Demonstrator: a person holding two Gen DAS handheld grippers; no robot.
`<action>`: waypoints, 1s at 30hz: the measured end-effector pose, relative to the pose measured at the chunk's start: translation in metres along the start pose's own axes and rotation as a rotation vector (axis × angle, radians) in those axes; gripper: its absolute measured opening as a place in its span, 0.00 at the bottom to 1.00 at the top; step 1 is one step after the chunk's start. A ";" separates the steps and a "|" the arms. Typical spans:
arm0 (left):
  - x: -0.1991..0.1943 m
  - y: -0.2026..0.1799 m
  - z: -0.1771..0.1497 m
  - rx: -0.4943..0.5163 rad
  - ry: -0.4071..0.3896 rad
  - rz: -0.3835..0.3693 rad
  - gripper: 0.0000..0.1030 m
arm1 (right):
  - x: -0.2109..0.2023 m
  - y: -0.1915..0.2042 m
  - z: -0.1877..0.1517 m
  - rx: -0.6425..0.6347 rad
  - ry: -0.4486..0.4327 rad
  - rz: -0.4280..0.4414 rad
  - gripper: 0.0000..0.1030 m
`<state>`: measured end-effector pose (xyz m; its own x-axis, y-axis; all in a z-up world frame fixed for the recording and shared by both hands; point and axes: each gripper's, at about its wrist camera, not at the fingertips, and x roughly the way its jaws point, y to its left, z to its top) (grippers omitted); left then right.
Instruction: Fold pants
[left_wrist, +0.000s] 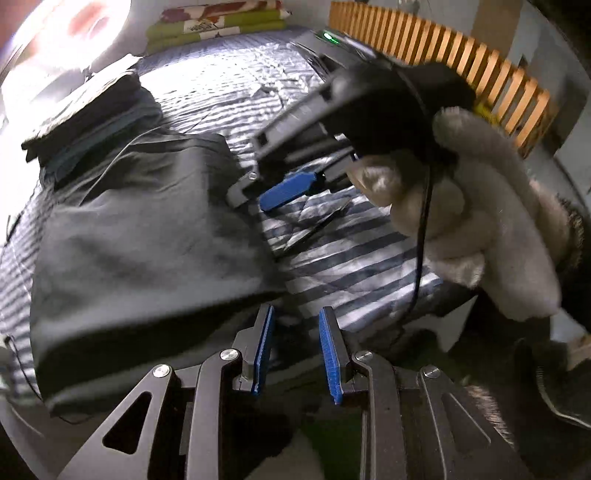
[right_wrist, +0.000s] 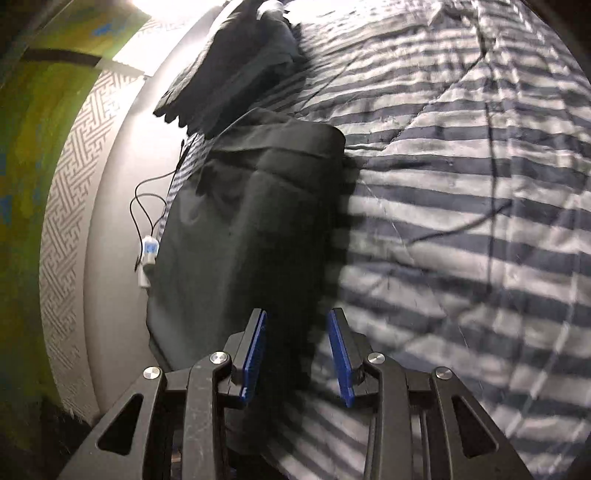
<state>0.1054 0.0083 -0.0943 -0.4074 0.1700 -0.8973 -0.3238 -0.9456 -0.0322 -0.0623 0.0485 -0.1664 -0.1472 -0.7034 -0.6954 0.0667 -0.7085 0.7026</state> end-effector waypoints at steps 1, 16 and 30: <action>0.003 -0.001 0.001 0.006 0.006 0.017 0.14 | 0.003 -0.001 0.001 0.009 0.005 0.012 0.31; 0.003 0.086 0.080 -0.184 0.071 -0.129 0.32 | -0.028 0.056 -0.123 -0.432 -0.110 -0.143 0.30; 0.062 0.107 0.104 -0.216 0.158 -0.124 0.32 | 0.008 0.065 -0.111 -0.388 -0.052 -0.085 0.13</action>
<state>-0.0432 -0.0537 -0.1074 -0.2323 0.2591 -0.9375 -0.1663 -0.9602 -0.2242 0.0505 -0.0096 -0.1435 -0.2175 -0.6446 -0.7329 0.4182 -0.7400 0.5268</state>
